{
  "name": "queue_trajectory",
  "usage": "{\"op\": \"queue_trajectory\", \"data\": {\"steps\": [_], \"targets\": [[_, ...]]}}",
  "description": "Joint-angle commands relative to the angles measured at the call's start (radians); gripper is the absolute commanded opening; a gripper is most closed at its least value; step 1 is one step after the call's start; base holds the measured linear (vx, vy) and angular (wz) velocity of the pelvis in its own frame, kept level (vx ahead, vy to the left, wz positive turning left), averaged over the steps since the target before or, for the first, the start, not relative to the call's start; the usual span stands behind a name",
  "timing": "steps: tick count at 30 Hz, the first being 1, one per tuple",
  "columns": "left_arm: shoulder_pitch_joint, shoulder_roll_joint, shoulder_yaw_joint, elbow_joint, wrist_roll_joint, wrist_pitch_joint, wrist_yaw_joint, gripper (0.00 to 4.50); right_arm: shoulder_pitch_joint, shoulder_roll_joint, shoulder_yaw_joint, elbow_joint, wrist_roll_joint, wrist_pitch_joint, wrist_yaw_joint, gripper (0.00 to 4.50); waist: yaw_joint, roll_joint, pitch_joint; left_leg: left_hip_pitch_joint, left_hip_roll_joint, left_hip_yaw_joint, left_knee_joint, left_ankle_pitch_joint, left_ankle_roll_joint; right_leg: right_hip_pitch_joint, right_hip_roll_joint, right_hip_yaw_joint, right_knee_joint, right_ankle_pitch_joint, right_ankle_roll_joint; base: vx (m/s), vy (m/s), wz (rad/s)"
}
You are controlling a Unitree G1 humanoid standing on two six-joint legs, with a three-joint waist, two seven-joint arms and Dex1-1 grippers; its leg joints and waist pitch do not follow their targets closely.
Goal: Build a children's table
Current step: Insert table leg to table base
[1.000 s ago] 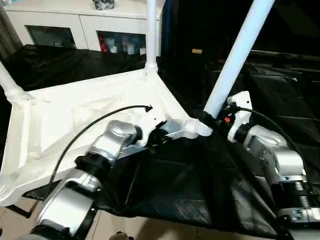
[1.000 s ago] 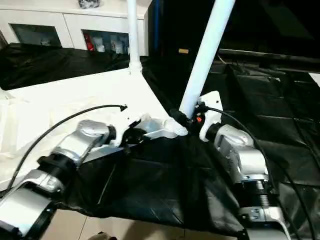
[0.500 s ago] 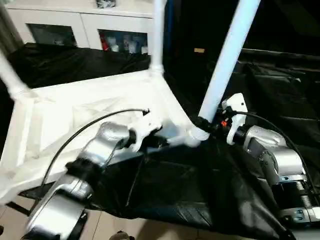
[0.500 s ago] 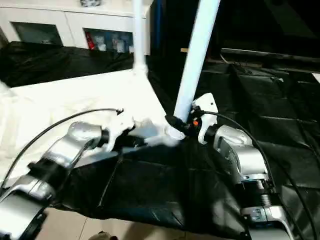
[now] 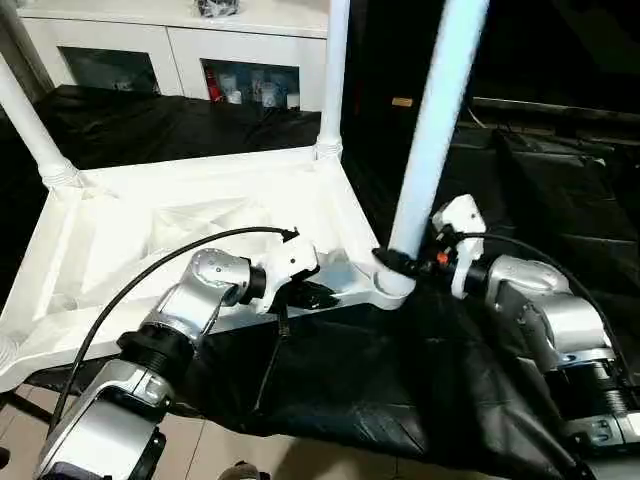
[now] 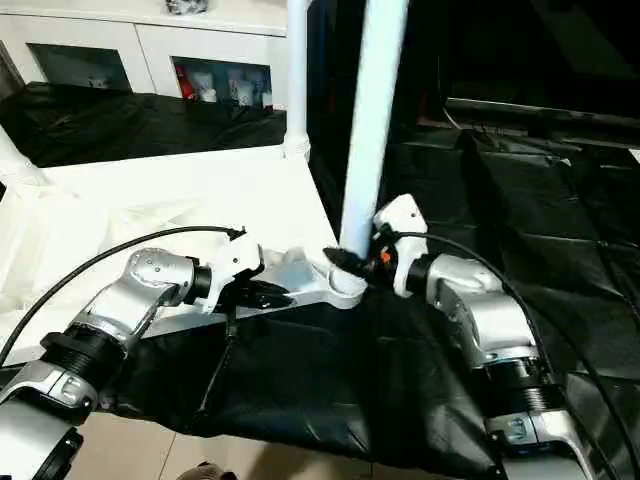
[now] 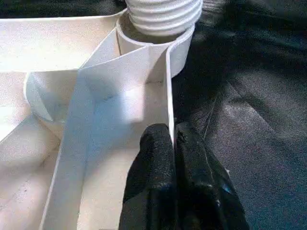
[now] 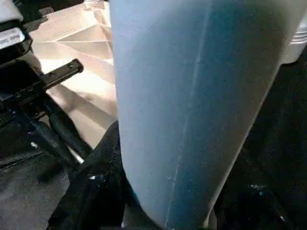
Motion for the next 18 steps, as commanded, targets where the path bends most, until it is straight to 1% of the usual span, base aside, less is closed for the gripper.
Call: {"op": "queue_trajectory", "data": {"steps": [1,2,4,7,8,10,13,17,18], "targets": [[0.01,-0.015,0.01,0.004,-0.015,-0.022,-0.014,0.0,-0.002,-0.009,0.0,0.004,0.002,0.008,0.009,1.91,0.0,-0.011,-0.071,0.013,0.02,-0.01,-0.069,-0.18,0.014,0.048,-0.056,0.035,-0.073,-0.177,-0.215,0.0,0.0,0.0],[0.011,-0.016,0.012,0.006,-0.017,-0.025,-0.015,0.0,-0.006,-0.003,0.0,0.013,0.001,0.007,0.009,1.91,0.0,-0.009,-0.071,0.013,0.02,-0.01,-0.069,-0.18,0.013,0.048,-0.057,0.035,-0.073,-0.179,-0.216,0.0,0.0,0.0],[0.011,-0.017,0.012,0.006,-0.018,-0.027,-0.016,0.0,-0.008,0.001,-0.001,0.02,0.0,0.006,0.008,1.91,-0.001,-0.01,-0.07,0.012,0.019,-0.01,-0.069,-0.183,0.012,0.048,-0.056,0.035,-0.073,-0.179,-0.214,0.0,0.0,0.0],[0.013,-0.019,0.011,0.005,-0.018,-0.027,-0.019,0.0,-0.029,0.022,-0.001,0.078,-0.017,-0.025,-0.009,1.91,-0.003,-0.01,-0.071,0.013,0.019,-0.01,-0.069,-0.194,0.008,0.047,-0.058,0.035,-0.075,-0.199,-0.214,0.0,0.0,0.0],[0.012,-0.019,0.011,0.006,-0.018,-0.028,-0.019,0.0,-0.033,0.025,-0.001,0.087,-0.018,-0.029,-0.012,1.91,-0.003,-0.009,-0.07,0.013,0.019,-0.01,-0.069,-0.194,0.007,0.046,-0.057,0.035,-0.076,-0.204,-0.214,0.0,0.0,0.0],[0.011,-0.02,0.011,0.007,-0.017,-0.028,-0.019,0.0,-0.039,0.033,-0.007,0.106,-0.014,-0.034,-0.017,1.91,-0.004,-0.009,-0.07,0.013,0.019,-0.01,-0.069,-0.192,0.007,0.047,-0.057,0.035,-0.076,-0.201,-0.214,0.0,0.0,0.0],[0.008,-0.023,0.011,0.01,-0.015,-0.031,-0.017,0.0,-0.055,0.051,-0.022,0.168,-0.009,-0.055,-0.034,1.91,-0.004,-0.009,-0.07,0.013,0.02,-0.01,-0.069,-0.191,0.009,0.046,-0.057,0.035,-0.075,-0.189,-0.221,0.0,0.0,0.0],[0.008,-0.026,0.014,0.01,-0.011,-0.032,-0.008,0.0,-0.045,0.06,-0.047,0.205,0.011,-0.061,-0.03,1.9,-0.004,-0.009,-0.068,0.015,0.02,-0.01,-0.071,-0.209,0.007,0.046,-0.058,0.035,-0.078,-0.223,-0.214,0.0,0.0,0.0],[0.008,-0.026,0.014,0.009,-0.011,-0.032,-0.007,0.0,-0.04,0.06,-0.05,0.206,0.013,-0.062,-0.029,1.9,-0.004,-0.007,-0.068,0.015,0.02,-0.011,-0.072,-0.213,0.005,0.045,-0.059,0.035,-0.079,-0.232,-0.212,0.0,0.0,0.0]]}}
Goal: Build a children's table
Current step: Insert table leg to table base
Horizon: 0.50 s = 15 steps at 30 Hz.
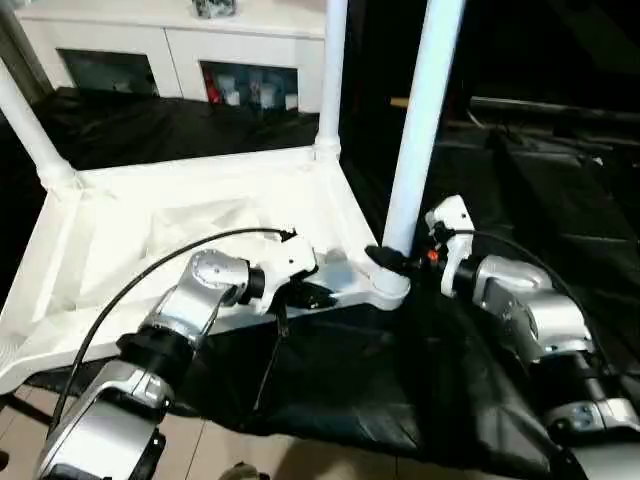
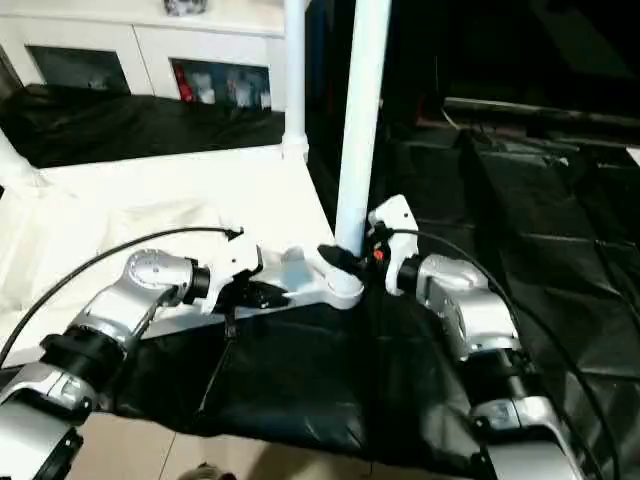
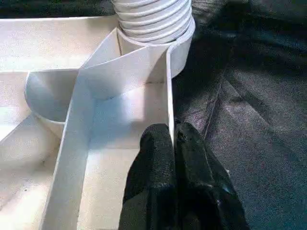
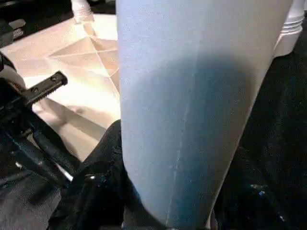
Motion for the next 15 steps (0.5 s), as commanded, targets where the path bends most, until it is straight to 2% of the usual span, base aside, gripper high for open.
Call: {"op": "queue_trajectory", "data": {"steps": [1,5,6,7,8,9,10,11,12,14,15], "targets": [[0.006,-0.022,0.003,-0.003,-0.018,-0.024,-0.004,0.0,0.034,-0.004,-0.021,0.035,0.004,-0.008,-0.009,1.9,0.0,-0.008,-0.068,0.014,0.021,-0.01,-0.072,-0.214,0.005,0.044,-0.058,0.035,-0.08,-0.233,-0.21,0.0,0.0,0.0],[0.008,-0.024,0.004,-0.003,-0.016,-0.024,0.002,0.0,0.064,0.004,-0.047,0.035,0.024,-0.013,-0.018,1.9,0.002,-0.008,-0.07,0.013,0.021,-0.01,-0.071,-0.197,0.015,0.045,-0.057,0.034,-0.076,-0.191,-0.218,0.0,0.0,0.0],[0.006,-0.028,0.006,0.003,-0.014,-0.028,0.008,0.0,0.098,0.019,-0.073,0.036,0.036,-0.03,-0.039,1.9,0.001,0.0,-0.07,0.013,0.02,-0.01,-0.071,-0.202,0.013,0.044,-0.056,0.034,-0.078,-0.187,-0.22,0.0,0.0,0.0],[0.006,-0.028,0.006,0.003,-0.014,-0.028,0.008,0.0,0.098,0.019,-0.073,0.036,0.036,-0.03,-0.039,1.9,0.001,-0.002,-0.07,0.014,0.021,-0.009,-0.071,-0.204,0.014,0.044,-0.056,0.034,-0.078,-0.183,-0.22,0.0,0.0,0.0],[0.004,-0.033,0.007,0.01,-0.01,-0.032,0.01,0.0,0.126,0.033,-0.09,0.037,0.041,-0.052,-0.055,1.9,0.002,0.008,-0.07,0.015,0.021,-0.011,-0.073,-0.219,0.01,0.043,-0.057,0.034,-0.08,-0.188,-0.223,0.0,0.0,0.0],[0.003,-0.035,0.008,0.012,-0.009,-0.033,0.011,0.0,0.136,0.038,-0.094,0.038,0.045,-0.063,-0.061,1.9,0.002,0.003,-0.069,0.016,0.021,-0.011,-0.074,-0.23,0.008,0.044,-0.056,0.033,-0.082,-0.197,-0.221,0.0,0.0,0.0],[0.003,-0.035,0.008,0.012,-0.009,-0.033,0.011,0.0,0.136,0.038,-0.094,0.038,0.045,-0.063,-0.061,1.9,0.001,0.002,-0.069,0.014,0.02,-0.012,-0.075,-0.234,0.007,0.046,-0.056,0.032,-0.081,-0.205,-0.22,0.0,0.0,0.0],[-0.001,-0.039,0.008,0.016,-0.007,-0.034,0.013,0.0,0.159,0.049,-0.107,0.032,0.056,-0.079,-0.075,1.9,0.0,0.009,-0.069,0.017,0.021,-0.011,-0.075,-0.246,0.004,0.043,-0.056,0.033,-0.086,-0.219,-0.216,0.0,0.0,0.0],[-0.005,-0.041,0.008,0.02,-0.006,-0.035,0.014,0.0,0.171,0.054,-0.112,0.027,0.058,-0.088,-0.083,1.9,0.0,0.012,-0.068,0.02,0.021,-0.011,-0.076,-0.263,0.001,0.04,-0.056,0.034,-0.089,-0.229,-0.215,0.0,0.0,0.0],[-0.013,-0.045,0.009,0.031,-0.003,-0.039,0.018,0.0,0.201,0.064,-0.117,0.009,0.055,-0.122,-0.096,1.9,0.001,0.015,-0.069,0.019,0.021,-0.013,-0.078,-0.267,0.001,0.042,-0.056,0.033,-0.089,-0.238,-0.209,0.0,0.0,0.0],[-0.014,-0.046,0.009,0.033,-0.003,-0.041,0.018,0.0,0.205,0.066,-0.118,0.006,0.055,-0.125,-0.098,1.9,0.0,0.013,-0.07,0.019,0.021,-0.012,-0.078,-0.267,0.003,0.043,-0.057,0.033,-0.09,-0.237,-0.208,0.0,0.0,0.0]]}}
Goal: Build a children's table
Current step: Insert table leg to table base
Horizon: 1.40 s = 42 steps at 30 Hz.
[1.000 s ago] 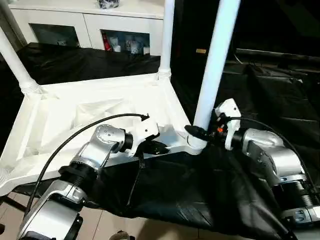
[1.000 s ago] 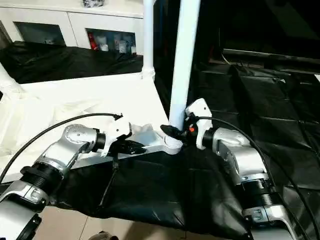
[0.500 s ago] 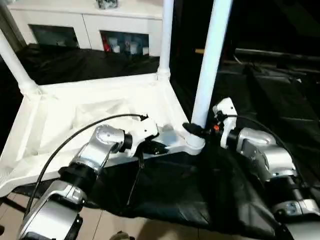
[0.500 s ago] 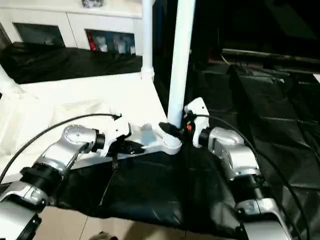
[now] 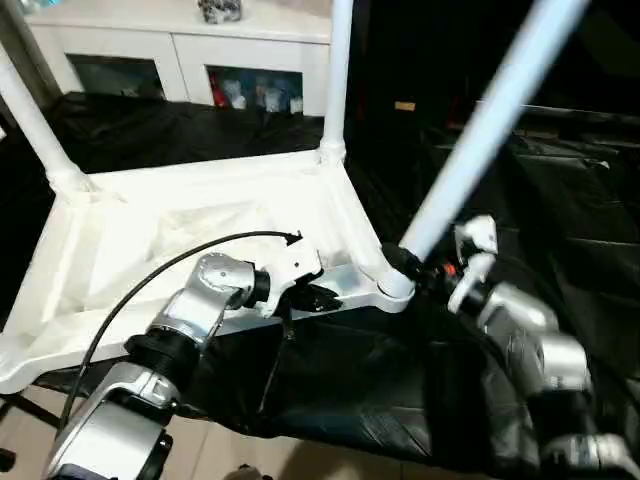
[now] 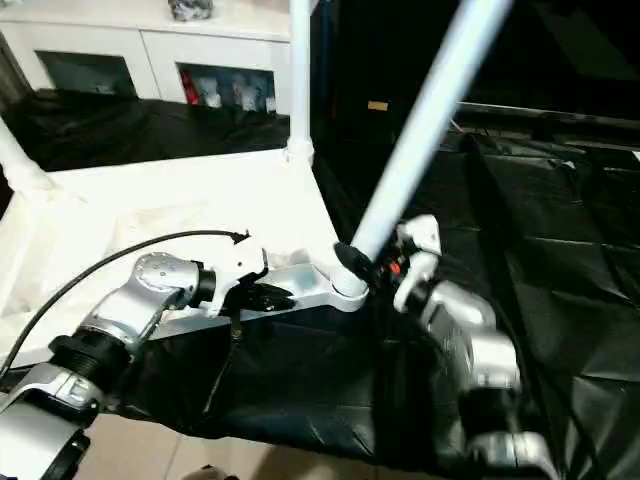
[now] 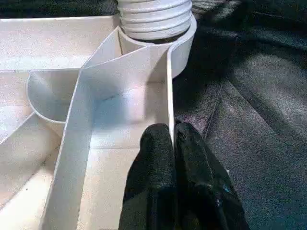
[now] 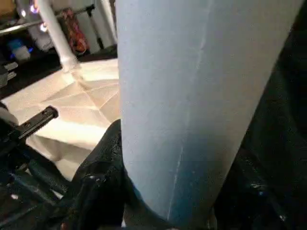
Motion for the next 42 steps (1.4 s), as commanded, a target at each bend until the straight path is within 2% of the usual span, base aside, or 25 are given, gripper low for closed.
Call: {"op": "queue_trajectory", "data": {"steps": [1,2,4,9,10,11,12,13,15,18,21,23,27,32,36,38,40,42], "targets": [[-0.017,-0.016,0.01,0.006,-0.012,-0.025,0.009,0.0,0.048,-0.007,-0.005,0.038,-0.039,0.013,-0.037,1.9,-0.006,-0.006,-0.058,0.016,0.021,-0.015,-0.078,-0.257,0.004,0.039,-0.055,0.032,-0.08,-0.237,-0.206,0.0,0.0,0.0],[-0.019,-0.016,0.011,0.008,-0.011,-0.026,0.011,0.0,0.051,-0.005,-0.006,0.033,-0.041,0.011,-0.041,1.9,-0.005,-0.002,-0.059,0.017,0.022,-0.014,-0.078,-0.257,0.006,0.037,-0.055,0.032,-0.082,-0.239,-0.203,0.0,0.0,0.0],[-0.021,-0.019,0.012,0.011,-0.008,-0.03,0.013,0.0,0.067,-0.009,0.014,0.007,-0.069,-0.003,-0.054,1.9,-0.004,-0.001,-0.058,0.016,0.022,-0.015,-0.079,-0.263,0.005,0.036,-0.056,0.032,-0.084,-0.252,-0.199,0.0,0.0,0.0],[-0.024,-0.021,0.016,0.021,-0.005,-0.038,0.017,0.0,0.07,-0.024,0.055,-0.022,-0.12,-0.021,-0.082,1.9,-0.005,-0.001,-0.057,0.015,0.021,-0.015,-0.082,-0.274,0.0,0.035,-0.056,0.032,-0.088,-0.282,-0.181,0.0,0.0,0.0],[-0.025,-0.022,0.017,0.024,-0.003,-0.042,0.019,0.0,0.061,-0.037,0.085,-0.029,-0.147,-0.019,-0.082,1.9,-0.004,-0.005,-0.056,0.015,0.021,-0.016,-0.084,-0.278,0.001,0.035,-0.057,0.032,-0.089,-0.3,-0.176,0.0,0.0,0.0],[-0.025,-0.022,0.017,0.024,-0.003,-0.042,0.019,0.0,0.059,-0.039,0.089,-0.03,-0.15,-0.019,-0.081,1.9,-0.004,-0.004,-0.056,0.015,0.021,-0.016,-0.083,-0.28,0.0,0.034,-0.057,0.032,-0.089,-0.306,-0.173,0.0,0.0,0.0],[-0.024,-0.022,0.018,0.024,-0.003,-0.043,0.02,0.0,0.056,-0.043,0.098,-0.034,-0.155,-0.015,-0.075,1.9,-0.005,-0.009,-0.054,0.017,0.021,-0.015,-0.084,-0.29,0.002,0.032,-0.057,0.033,-0.093,-0.328,-0.168,0.0,0.0,0.0],[-0.023,-0.022,0.018,0.024,-0.002,-0.043,0.022,0.0,0.054,-0.046,0.105,-0.038,-0.157,-0.011,-0.07,1.9,-0.005,-0.008,-0.054,0.016,0.021,-0.016,-0.084,-0.291,0.002,0.032,-0.059,0.033,-0.093,-0.338,-0.166,0.0,0.0,0.0],[-0.019,-0.022,0.02,0.021,-0.001,-0.044,0.027,0.0,0.048,-0.056,0.121,-0.05,-0.16,0.002,-0.051,1.9,-0.005,-0.016,-0.054,0.014,0.022,-0.015,-0.084,-0.279,0.007,0.032,-0.058,0.034,-0.093,-0.34,-0.16,0.0,0.0,0.0],[-0.013,-0.02,0.02,0.015,-0.001,-0.045,0.027,0.0,0.043,-0.069,0.138,-0.057,-0.164,0.012,-0.025,1.9,-0.004,-0.016,-0.053,0.01,0.022,-0.016,-0.084,-0.264,0.01,0.033,-0.058,0.034,-0.091,-0.338,-0.154,0.0,0.0,0.0],[-0.009,-0.019,0.021,0.013,0.0,-0.048,0.027,0.0,0.042,-0.086,0.159,-0.065,-0.167,0.023,0.005,1.9,-0.005,-0.017,-0.053,0.012,0.022,-0.016,-0.085,-0.274,0.011,0.032,-0.059,0.034,-0.093,-0.347,-0.153,0.0,0.0,0.0],[-0.004,-0.016,0.021,0.011,0.001,-0.052,0.024,0.0,0.038,-0.113,0.197,-0.067,-0.181,0.026,0.045,1.9,-0.005,-0.018,-0.053,0.013,0.023,-0.016,-0.085,-0.276,0.012,0.031,-0.059,0.034,-0.093,-0.349,-0.153,0.0,0.0,0.0],[-0.002,-0.015,0.019,0.008,0.001,-0.054,0.017,0.0,0.029,-0.13,0.22,-0.063,-0.185,0.035,0.086,1.9,-0.003,-0.022,-0.054,0.014,0.023,-0.012,-0.082,-0.259,0.021,0.03,-0.058,0.036,-0.092,-0.321,-0.161,0.0,0.0,0.0],[-0.003,-0.012,0.014,0.004,-0.003,-0.057,-0.013,0.0,0.02,-0.138,0.23,-0.049,-0.189,0.023,0.125,1.9,-0.002,-0.02,-0.056,0.01,0.024,-0.013,-0.081,-0.233,0.028,0.034,-0.058,0.035,-0.086,-0.284,-0.172,0.0,0.0,0.0],[0.003,0.005,-0.001,-0.029,-0.028,-0.048,-0.109,0.0,0.004,-0.147,0.252,-0.013,-0.181,-0.011,0.199,1.9,-0.001,-0.018,-0.058,0.009,0.024,-0.013,-0.08,-0.232,0.03,0.035,-0.06,0.034,-0.084,-0.265,-0.183,0.0,0.0,0.0],[0.005,0.011,-0.008,-0.038,-0.031,-0.045,-0.133,0.0,0.001,-0.15,0.257,-0.006,-0.175,-0.012,0.222,1.9,-0.003,-0.018,-0.058,0.009,0.025,-0.013,-0.081,-0.228,0.034,0.037,-0.057,0.033,-0.079,-0.223,-0.199,0.0,0.0,0.0],[0.009,0.03,-0.032,-0.056,-0.027,-0.039,-0.188,0.0,-0.001,-0.161,0.273,0.003,-0.172,-0.019,0.272,1.9,-0.004,-0.021,-0.058,0.009,0.025,-0.012,-0.081,-0.23,0.035,0.038,-0.057,0.032,-0.079,-0.222,-0.205,0.0,0.0,0.0],[0.012,0.044,-0.045,-0.068,-0.023,-0.036,-0.22,0.0,0.0,-0.169,0.283,0.004,-0.174,-0.021,0.301,1.9,-0.004,-0.019,-0.057,0.01,0.028,-0.012,-0.082,-0.238,0.035,0.037,-0.057,0.033,-0.079,-0.225,-0.208,0.0,0.0,0.0]]}}
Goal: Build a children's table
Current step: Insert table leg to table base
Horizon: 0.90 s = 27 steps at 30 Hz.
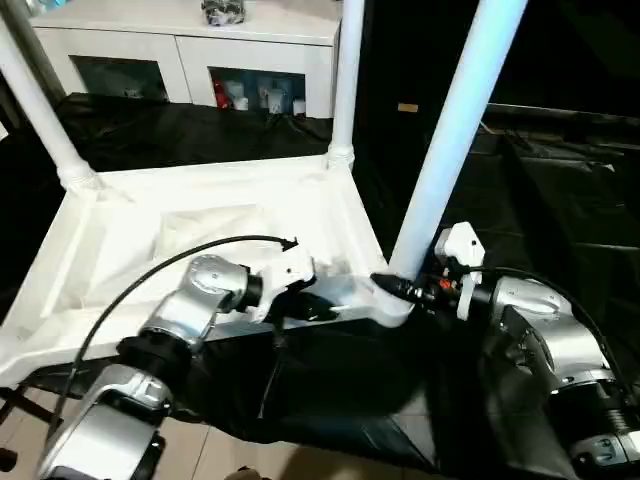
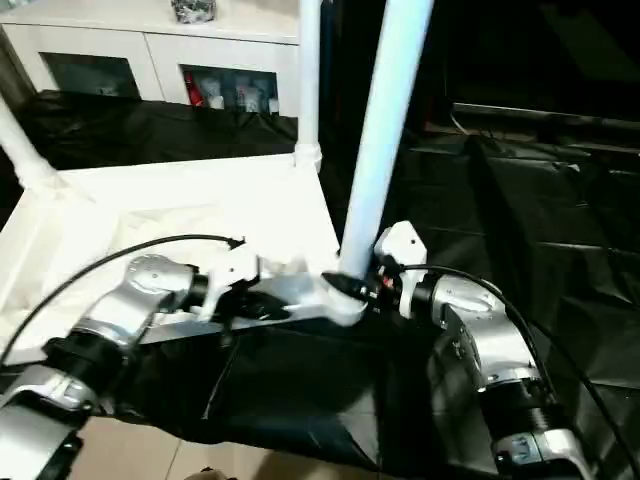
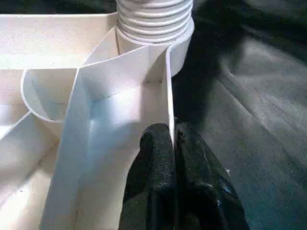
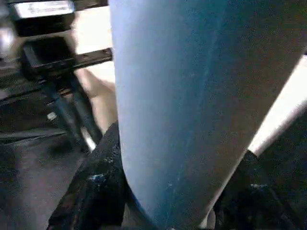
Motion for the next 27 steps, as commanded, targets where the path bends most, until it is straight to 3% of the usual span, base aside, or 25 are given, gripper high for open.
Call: {"op": "queue_trajectory", "data": {"steps": [1,5,6,9,10,14,15,17,19,20,23,24,27], "targets": [[-0.006,-0.007,-0.035,-0.049,-0.01,-0.005,-0.081,0.0,0.037,-0.004,0.083,0.068,-0.043,0.029,0.046,1.9,-0.002,-0.007,-0.051,0.011,0.028,-0.013,-0.075,-0.243,0.033,0.036,-0.056,0.034,-0.078,-0.217,-0.219,0.0,0.0,0.0],[-0.02,0.002,-0.033,-0.034,-0.007,-0.008,-0.094,0.0,0.033,-0.008,0.093,0.091,-0.059,0.005,0.076,1.9,-0.003,-0.009,-0.049,0.015,0.028,-0.013,-0.077,-0.274,0.02,0.035,-0.057,0.035,-0.082,-0.249,-0.22,0.0,0.0,0.0],[-0.036,0.005,-0.03,-0.012,-0.001,-0.019,-0.092,0.0,0.027,-0.007,0.097,0.114,-0.065,-0.007,0.09,1.9,-0.003,-0.015,-0.049,0.015,0.028,-0.014,-0.077,-0.277,0.019,0.034,-0.058,0.034,-0.082,-0.264,-0.219,0.0,0.0,0.0],[-0.042,0.006,-0.028,-0.006,0.001,-0.021,-0.089,0.0,0.024,-0.006,0.097,0.121,-0.065,-0.009,0.093,1.9,-0.002,-0.014,-0.05,0.016,0.029,-0.014,-0.079,-0.275,0.015,0.034,-0.057,0.035,-0.082,-0.253,-0.218,0.0,0.0,0.0],[-0.055,-0.002,-0.012,0.014,0.004,-0.037,-0.049,0.0,0.015,0.004,0.088,0.133,-0.065,0.002,0.07,1.9,-0.003,-0.022,-0.051,0.015,0.028,-0.013,-0.078,-0.27,0.017,0.035,-0.057,0.035,-0.081,-0.243,-0.218,0.0,0.0,0.0],[-0.085,-0.038,0.039,0.053,0.012,-0.03,0.106,0.0,-0.024,0.045,0.051,0.19,-0.086,0.015,-0.069,1.9,-0.007,-0.021,-0.047,0.018,0.028,-0.014,-0.08,-0.299,0.002,0.029,-0.059,0.035,-0.086,-0.296,-0.213,0.0,0.0,0.0],[-0.097,-0.065,0.07,0.053,0.009,0.006,0.195,0.0,-0.054,0.074,0.02,0.238,-0.101,0.015,-0.175,1.9,-0.008,-0.028,-0.046,0.021,0.027,-0.016,-0.082,-0.321,-0.016,0.027,-0.062,0.034,-0.093,-0.367,-0.189,0.0,0.0,0.0],[-0.103,-0.08,0.082,0.048,0.007,0.029,0.234,0.0,-0.072,0.091,0.002,0.264,-0.105,0.02,-0.233,1.9,-0.013,-0.025,-0.045,0.022,0.026,-0.021,-0.084,-0.343,-0.033,0.025,-0.063,0.031,-0.097,-0.423,-0.174,0.0,0.0,0.0],[-0.11,-0.109,0.098,0.023,0.011,0.077,0.307,0.0,-0.109,0.125,-0.035,0.32,-0.103,0.034,-0.337,1.9,-0.014,-0.029,-0.044,0.015,0.027,-0.023,-0.087,-0.333,-0.029,0.028,-0.062,0.032,-0.098,-0.408,-0.161,0.0,0.0,0.0],[-0.114,-0.136,0.103,0.001,0.021,0.115,0.364,0.0,-0.137,0.149,-0.053,0.364,-0.103,0.045,-0.409,1.9,-0.015,-0.029,-0.044,0.02,0.025,-0.022,-0.086,-0.342,-0.03,0.023,-0.061,0.032,-0.098,-0.404,-0.165,0.0,0.0,0.0],[-0.114,-0.184,0.107,-0.035,0.032,0.167,0.442,0.0,-0.175,0.184,-0.069,0.433,-0.106,0.061,-0.506,1.9,-0.024,-0.029,-0.047,0.015,0.025,-0.018,-0.082,-0.303,-0.028,0.027,-0.059,0.034,-0.091,-0.331,-0.189,0.0,0.0,0.0],[-0.108,-0.235,0.101,-0.059,0.04,0.199,0.495,0.0,-0.207,0.221,-0.076,0.496,-0.101,0.074,-0.565,1.9,-0.024,-0.029,-0.049,0.015,0.024,-0.017,-0.08,-0.283,-0.022,0.029,-0.057,0.034,-0.088,-0.29,-0.198,0.0,0.0,0.0],[-0.105,-0.254,0.085,-0.052,0.054,0.196,0.511,0.0,-0.22,0.243,-0.084,0.518,-0.09,0.079,-0.589,1.9,-0.027,-0.031,-0.052,0.01,0.021,-0.014,-0.074,-0.24,0.002,0.034,-0.056,0.033,-0.084,-0.223,-0.214,0.0,0.0,0.0]]}}
